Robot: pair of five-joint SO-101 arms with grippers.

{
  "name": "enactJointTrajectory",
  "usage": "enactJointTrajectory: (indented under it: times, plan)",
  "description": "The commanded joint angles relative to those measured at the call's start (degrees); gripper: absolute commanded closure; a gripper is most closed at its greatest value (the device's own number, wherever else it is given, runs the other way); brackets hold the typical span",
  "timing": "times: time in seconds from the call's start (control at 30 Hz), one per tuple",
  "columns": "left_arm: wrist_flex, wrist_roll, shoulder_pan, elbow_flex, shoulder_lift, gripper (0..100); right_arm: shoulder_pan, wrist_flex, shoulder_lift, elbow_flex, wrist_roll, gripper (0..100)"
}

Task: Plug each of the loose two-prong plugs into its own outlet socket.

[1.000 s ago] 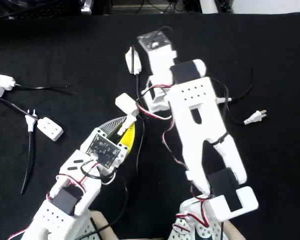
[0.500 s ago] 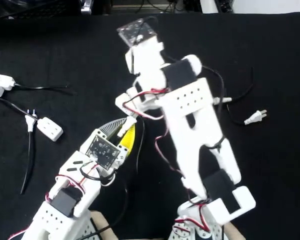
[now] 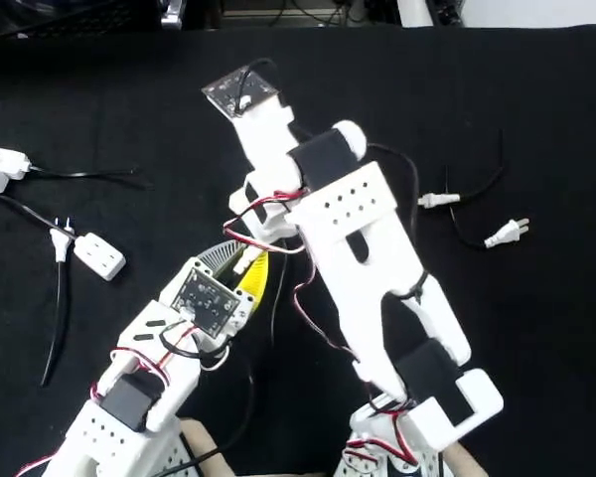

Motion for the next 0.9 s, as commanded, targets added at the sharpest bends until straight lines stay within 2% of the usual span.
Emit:
enactJointTrajectory:
  times: [0.0,0.33,0.63,0.87]
  plan:
    - [-0.1,0.0,0.7,0.9,-1.1,97,-0.8,1.3,-4.3,0.7,0.1,93.9]
    - [0.0,0.0,0.7,0.9,-1.1,97,-7.5,1.3,-13.9,8.0,2.5,93.9]
    - [0.1,0.0,0.7,0.9,-1.1,97,0.0,0.1,-6.2,11.0,4.7,93.9]
    - [-0.3,0.0,0.6,0.9,-1.1,97,1.4,-1.2,-5.7,10.7,7.0,93.9]
